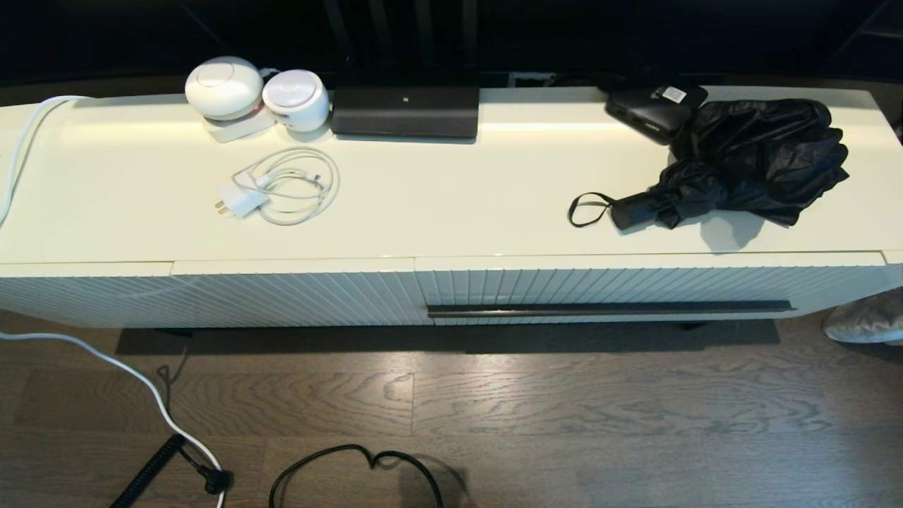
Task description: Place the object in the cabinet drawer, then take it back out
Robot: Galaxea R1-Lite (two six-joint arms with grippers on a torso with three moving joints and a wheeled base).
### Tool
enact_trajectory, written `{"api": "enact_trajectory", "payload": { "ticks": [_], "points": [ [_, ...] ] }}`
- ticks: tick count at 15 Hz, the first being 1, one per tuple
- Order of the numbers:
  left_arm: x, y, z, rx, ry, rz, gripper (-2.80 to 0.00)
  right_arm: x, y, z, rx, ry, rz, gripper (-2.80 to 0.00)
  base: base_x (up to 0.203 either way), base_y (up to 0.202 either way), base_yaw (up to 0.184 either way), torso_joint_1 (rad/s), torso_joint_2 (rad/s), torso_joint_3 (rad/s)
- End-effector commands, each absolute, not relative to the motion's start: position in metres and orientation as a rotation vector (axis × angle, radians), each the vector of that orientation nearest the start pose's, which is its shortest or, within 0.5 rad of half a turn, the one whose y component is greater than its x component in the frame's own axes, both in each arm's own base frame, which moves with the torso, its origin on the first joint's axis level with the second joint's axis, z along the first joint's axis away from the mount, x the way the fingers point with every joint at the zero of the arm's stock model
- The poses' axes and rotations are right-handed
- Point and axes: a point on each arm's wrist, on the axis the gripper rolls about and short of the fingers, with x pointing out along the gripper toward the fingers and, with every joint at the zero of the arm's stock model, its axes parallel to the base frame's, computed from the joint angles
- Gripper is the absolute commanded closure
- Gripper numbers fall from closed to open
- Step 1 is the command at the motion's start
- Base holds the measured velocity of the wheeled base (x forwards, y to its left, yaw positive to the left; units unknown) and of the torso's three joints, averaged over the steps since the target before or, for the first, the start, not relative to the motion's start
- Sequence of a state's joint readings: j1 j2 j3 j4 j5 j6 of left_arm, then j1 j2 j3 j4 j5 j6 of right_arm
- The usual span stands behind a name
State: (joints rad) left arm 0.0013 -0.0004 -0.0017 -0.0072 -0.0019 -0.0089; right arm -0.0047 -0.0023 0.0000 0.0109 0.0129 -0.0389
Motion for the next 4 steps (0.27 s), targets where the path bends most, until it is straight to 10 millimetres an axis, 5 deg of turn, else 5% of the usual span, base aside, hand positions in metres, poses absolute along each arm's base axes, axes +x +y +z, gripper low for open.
{"api": "enact_trajectory", "payload": {
  "ticks": [1,4],
  "points": [
    [-0.023,-0.0001,0.0767,-0.009,-0.011,0.0,0.0,-0.0227,0.0004,0.0738,-0.02,0.014,0.009,0.0,0.0,0.0,0.0,0.0,0.0,0.0],
    [-0.0232,-0.0001,0.0766,-0.009,-0.012,0.0,0.0,-0.0228,0.0004,0.0742,-0.011,0.011,0.008,0.0,0.0,0.0,0.0,0.0,0.0,0.0]
  ]
}}
